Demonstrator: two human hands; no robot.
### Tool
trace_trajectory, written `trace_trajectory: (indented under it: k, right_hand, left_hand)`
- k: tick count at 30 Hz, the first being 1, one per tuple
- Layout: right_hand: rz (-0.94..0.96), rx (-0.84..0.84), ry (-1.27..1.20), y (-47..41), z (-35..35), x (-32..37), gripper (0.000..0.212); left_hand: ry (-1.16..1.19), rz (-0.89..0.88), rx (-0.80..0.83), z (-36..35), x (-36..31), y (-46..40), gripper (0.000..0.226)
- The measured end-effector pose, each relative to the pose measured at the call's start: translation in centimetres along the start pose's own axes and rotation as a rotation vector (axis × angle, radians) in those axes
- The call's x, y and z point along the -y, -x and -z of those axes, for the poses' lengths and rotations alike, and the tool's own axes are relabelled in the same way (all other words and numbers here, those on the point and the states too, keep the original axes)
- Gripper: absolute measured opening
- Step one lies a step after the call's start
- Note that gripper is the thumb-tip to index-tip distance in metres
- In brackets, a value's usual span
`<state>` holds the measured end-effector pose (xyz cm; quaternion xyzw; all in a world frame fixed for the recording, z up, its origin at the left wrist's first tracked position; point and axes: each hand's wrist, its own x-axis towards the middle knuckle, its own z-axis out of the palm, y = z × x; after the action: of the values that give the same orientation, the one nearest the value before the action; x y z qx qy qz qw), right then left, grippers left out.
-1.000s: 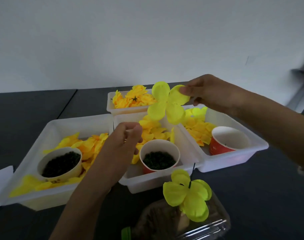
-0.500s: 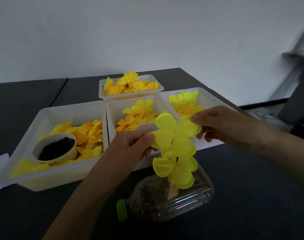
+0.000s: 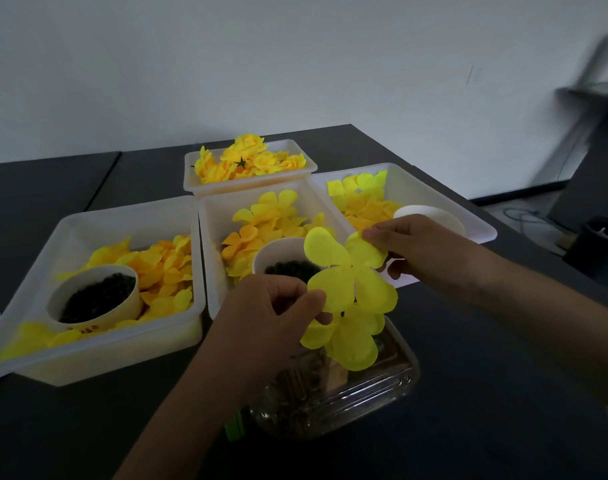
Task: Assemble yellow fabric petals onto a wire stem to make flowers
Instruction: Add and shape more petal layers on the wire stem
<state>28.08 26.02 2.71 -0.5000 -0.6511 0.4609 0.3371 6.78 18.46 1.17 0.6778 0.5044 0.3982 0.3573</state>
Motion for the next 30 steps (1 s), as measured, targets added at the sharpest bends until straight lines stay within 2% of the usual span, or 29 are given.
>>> trace_trajectory:
  k: [9, 13, 22, 26, 30]
  right_hand:
    - [-0.001, 0.007, 0.020, -0.6, -0.7, 0.4, 0.028]
    - [0.036, -0.013, 0.014, -0.7, -0.6, 0.6, 0.029]
    - [-0.020, -0.064, 0.051, 0.2, -1.0, -1.4, 0.030]
    - [0.022, -0.066, -0.014, 0.6, -0.8, -1.7, 0.029]
    - [0.139, -0.120, -0.035, 1.1, -0.4, -1.2, 0.033]
  left_hand:
    - [0.030, 0.038, -0.056, -0.5, 0.2, 1.0, 0.024]
    - [0.025, 0.029, -0.104, -0.8, 0.0, 1.2, 0.031]
    - [0.024, 0.059, -0.141, -1.1, 0.5, 0.9, 0.032]
    - [0.013, 0.047, -0.127, -0.8, 0.1, 1.0, 0.031]
    - [-0.020, 0.011, -0.204, -0.8, 0.0, 0.9, 0.032]
